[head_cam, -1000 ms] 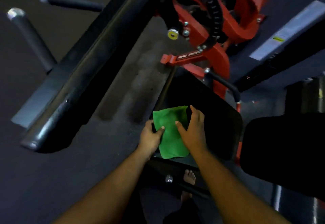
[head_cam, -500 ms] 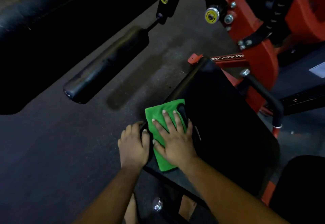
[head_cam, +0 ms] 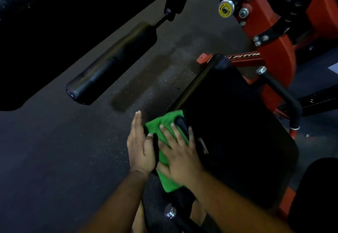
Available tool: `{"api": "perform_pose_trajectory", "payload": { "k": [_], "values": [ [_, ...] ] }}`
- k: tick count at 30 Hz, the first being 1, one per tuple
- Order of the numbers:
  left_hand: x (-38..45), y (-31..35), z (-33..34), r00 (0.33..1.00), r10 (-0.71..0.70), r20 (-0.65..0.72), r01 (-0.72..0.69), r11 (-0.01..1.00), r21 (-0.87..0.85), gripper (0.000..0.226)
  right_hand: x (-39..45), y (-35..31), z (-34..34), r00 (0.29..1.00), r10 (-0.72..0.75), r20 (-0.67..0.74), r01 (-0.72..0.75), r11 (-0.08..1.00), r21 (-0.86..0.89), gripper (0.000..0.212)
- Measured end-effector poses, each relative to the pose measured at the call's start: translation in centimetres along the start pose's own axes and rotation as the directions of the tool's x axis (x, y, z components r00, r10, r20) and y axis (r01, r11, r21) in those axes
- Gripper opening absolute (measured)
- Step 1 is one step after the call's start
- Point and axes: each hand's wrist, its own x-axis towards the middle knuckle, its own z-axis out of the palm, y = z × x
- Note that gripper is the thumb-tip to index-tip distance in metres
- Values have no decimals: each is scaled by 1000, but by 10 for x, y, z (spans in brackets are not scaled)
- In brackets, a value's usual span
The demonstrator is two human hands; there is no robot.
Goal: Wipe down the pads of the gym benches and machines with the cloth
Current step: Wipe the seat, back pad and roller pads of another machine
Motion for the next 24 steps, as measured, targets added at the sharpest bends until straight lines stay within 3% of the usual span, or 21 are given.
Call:
{"api": "perform_pose_trajectory", "payload": {
  "k": [2,5,9,12,15,17,20,22,24],
  "values": [
    [2,-3,-1,1000,-18,1,18,998,-58,72,43,14,-9,999,33,12,-32,998,-52,69],
    [2,-6,-2,998,-7,62,9,999,-37,76,77,12,-15,970,244,-16,-244,970,6,59],
    [-4,-3,-4,983,104,154,-132,975,182,72,-7,-13,4,966,254,-36,-251,965,80,61],
    [-6,-6,-2,941,161,298,-274,879,389,70,-95,-9,25,965,262,0,-261,964,51,71],
    [-7,-6,2,914,174,366,-349,797,492,71,-104,30,27,960,278,40,-277,960,-28,83],
    [-7,-7,5,916,172,361,-349,785,511,71,-59,52,17,904,428,11,-428,904,-24,85],
    [-6,-9,5,918,188,350,-346,811,471,71,18,47,0,751,660,1,-655,745,127,84],
    [-5,-9,3,923,196,330,-321,867,382,72,29,23,-2,753,658,-17,-650,747,138,80],
    [-6,-8,1,934,186,304,-284,904,320,73,3,-3,2,828,560,-27,-553,824,119,78]
  ]
}}
